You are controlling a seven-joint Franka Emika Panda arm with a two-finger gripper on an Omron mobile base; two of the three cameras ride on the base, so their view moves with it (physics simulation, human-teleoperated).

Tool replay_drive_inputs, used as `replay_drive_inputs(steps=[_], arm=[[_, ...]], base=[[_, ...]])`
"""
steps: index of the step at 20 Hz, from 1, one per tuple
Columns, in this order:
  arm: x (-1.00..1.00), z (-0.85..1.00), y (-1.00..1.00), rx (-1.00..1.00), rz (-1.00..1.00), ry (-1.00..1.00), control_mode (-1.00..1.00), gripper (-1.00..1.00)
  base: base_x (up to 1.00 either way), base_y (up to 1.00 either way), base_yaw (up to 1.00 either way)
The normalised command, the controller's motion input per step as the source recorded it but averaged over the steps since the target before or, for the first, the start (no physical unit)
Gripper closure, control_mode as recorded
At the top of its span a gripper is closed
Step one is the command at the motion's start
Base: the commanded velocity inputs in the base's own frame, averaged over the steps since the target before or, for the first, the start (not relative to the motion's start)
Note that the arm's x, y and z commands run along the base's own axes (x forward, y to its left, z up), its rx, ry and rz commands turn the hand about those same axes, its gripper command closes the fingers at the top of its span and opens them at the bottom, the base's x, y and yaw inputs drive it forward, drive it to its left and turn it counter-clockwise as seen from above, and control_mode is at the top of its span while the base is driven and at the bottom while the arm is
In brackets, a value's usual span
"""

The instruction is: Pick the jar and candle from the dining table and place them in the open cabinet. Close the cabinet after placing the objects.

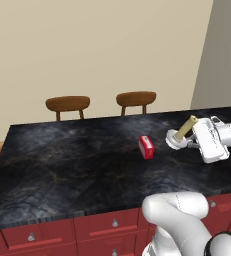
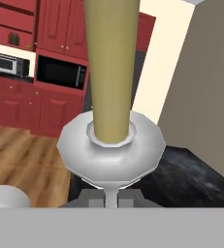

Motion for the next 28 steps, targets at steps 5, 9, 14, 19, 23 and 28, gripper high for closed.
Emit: replay_drive_inputs(steps=[5,9,14,19,23,28], arm=[[-0.01,0.0,0.06,0.0,0.0,0.0,-1.0,1.0],[0.0,-0.05,0.3,0.0,0.0,0.04,-1.0,1.0],[-0.01,-0.01,0.09,0.0,0.0,0.0,1.0,1.0],[0.0,0.0,0.0,0.0,0.0,0.0,1.0,1.0],[0.0,0.0,0.0,0.0,0.0,0.0,1.0,1.0],[0.0,0.0,0.0,0.0,0.0,0.0,1.0,1.0]], base=[[0.0,0.0,0.0],[0.0,0.0,0.0],[-0.22,0.64,0.04],[-0.25,0.95,0.05],[-0.36,0.9,0.04],[-0.16,0.52,0.24]])
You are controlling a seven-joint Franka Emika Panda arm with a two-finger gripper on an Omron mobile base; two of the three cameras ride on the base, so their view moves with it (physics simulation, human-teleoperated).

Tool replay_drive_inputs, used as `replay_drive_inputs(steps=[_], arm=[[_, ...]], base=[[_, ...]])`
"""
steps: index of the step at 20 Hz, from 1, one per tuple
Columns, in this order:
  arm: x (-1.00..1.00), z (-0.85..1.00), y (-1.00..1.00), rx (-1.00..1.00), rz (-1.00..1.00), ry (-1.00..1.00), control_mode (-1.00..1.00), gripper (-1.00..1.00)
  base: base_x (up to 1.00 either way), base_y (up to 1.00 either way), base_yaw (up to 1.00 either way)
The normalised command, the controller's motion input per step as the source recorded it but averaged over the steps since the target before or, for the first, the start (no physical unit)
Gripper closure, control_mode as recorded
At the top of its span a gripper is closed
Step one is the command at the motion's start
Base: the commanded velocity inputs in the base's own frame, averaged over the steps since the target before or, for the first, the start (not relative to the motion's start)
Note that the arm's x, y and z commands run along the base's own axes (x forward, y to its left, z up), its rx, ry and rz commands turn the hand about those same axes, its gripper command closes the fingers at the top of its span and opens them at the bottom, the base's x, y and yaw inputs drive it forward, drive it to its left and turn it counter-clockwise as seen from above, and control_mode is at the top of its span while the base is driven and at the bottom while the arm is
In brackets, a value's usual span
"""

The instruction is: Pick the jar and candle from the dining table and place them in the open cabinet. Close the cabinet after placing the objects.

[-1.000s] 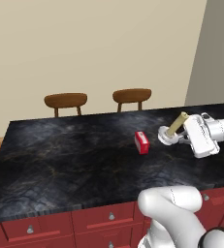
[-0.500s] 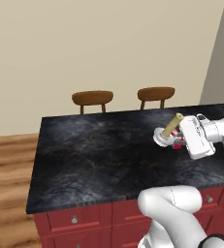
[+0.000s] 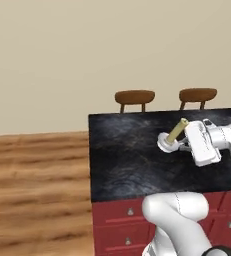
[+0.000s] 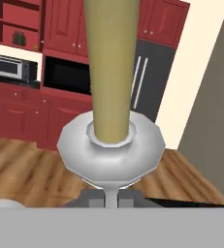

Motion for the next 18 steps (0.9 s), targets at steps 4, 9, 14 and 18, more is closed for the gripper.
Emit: replay_drive_inputs(steps=[4,9,14,18], arm=[[0.0,0.0,0.0,0.0,0.0,0.0,1.0,1.0],[0.0,0.0,0.0,0.0,0.0,0.0,1.0,1.0],[0.0,0.0,0.0,0.0,0.0,0.0,1.0,1.0],[0.0,0.0,0.0,0.0,0.0,0.0,1.0,1.0]], base=[[-0.05,0.5,0.41],[-0.04,0.63,0.44],[-0.02,0.97,0.42],[-0.1,1.0,0.43]])
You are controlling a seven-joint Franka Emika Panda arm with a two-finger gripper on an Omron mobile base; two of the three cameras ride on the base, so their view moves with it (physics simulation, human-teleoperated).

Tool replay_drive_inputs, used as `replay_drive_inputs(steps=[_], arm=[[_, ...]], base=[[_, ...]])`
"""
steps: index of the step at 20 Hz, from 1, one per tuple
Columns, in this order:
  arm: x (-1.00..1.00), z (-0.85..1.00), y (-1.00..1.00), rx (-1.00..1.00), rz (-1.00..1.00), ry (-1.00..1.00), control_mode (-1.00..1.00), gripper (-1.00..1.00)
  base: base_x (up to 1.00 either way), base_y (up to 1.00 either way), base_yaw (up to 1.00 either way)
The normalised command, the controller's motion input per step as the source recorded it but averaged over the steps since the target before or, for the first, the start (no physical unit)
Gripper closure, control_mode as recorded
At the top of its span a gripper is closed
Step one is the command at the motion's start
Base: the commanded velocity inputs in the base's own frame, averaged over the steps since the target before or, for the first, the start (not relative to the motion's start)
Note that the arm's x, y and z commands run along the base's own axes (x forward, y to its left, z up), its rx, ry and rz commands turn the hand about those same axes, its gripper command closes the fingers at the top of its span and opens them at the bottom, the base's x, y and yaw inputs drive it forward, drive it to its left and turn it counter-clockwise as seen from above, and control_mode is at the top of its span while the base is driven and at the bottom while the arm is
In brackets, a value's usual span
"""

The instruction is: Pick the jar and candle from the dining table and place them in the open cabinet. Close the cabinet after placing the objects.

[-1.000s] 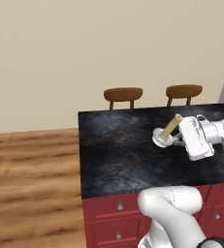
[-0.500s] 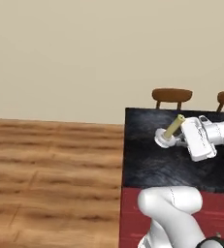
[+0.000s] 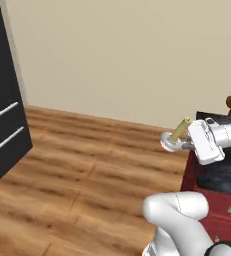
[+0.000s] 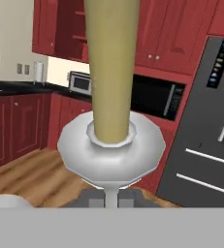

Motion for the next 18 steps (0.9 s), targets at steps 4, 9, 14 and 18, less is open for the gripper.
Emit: replay_drive_inputs(steps=[4,9,14,18], arm=[[0.0,0.0,0.0,0.0,0.0,0.0,1.0,1.0],[0.0,0.0,0.0,0.0,0.0,0.0,1.0,1.0],[0.0,0.0,0.0,0.0,0.0,0.0,1.0,1.0],[0.0,0.0,0.0,0.0,0.0,0.0,1.0,1.0]], base=[[-0.19,1.0,0.41],[-0.34,1.0,0.37],[-0.52,1.0,0.3],[-0.65,1.0,0.26]])
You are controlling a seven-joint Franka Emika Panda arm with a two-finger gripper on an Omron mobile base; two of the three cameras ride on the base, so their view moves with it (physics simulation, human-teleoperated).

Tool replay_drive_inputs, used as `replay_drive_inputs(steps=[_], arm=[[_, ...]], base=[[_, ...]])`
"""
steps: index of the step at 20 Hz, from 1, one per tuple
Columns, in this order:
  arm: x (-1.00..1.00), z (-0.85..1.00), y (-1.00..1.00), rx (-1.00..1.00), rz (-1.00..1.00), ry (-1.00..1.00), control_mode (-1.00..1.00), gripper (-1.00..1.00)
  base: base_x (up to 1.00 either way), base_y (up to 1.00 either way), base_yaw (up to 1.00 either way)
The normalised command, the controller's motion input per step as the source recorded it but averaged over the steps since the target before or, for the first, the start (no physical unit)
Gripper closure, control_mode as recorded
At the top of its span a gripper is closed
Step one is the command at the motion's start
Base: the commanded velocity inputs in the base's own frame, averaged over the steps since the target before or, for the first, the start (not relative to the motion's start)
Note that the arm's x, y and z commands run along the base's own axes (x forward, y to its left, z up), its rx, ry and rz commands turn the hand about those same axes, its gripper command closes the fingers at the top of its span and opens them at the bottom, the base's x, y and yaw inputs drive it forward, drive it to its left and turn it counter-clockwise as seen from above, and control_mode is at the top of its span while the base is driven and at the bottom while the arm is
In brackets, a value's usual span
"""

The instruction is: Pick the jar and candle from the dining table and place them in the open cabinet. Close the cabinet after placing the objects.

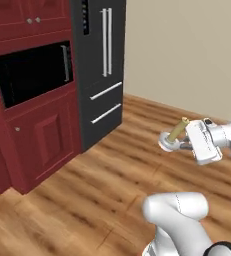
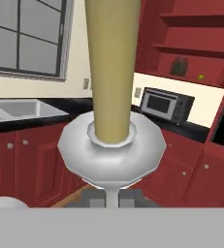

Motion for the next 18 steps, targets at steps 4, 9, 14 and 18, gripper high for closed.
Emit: replay_drive_inputs(steps=[4,9,14,18], arm=[[0.0,0.0,0.0,0.0,0.0,0.0,1.0,1.0],[0.0,0.0,0.0,0.0,0.0,0.0,1.0,1.0],[0.0,0.0,0.0,0.0,0.0,0.0,1.0,1.0],[0.0,0.0,0.0,0.0,0.0,0.0,1.0,1.0]], base=[[-0.61,1.0,0.26],[-0.55,1.0,0.27],[-0.14,0.8,0.28],[0.25,0.56,0.34]])
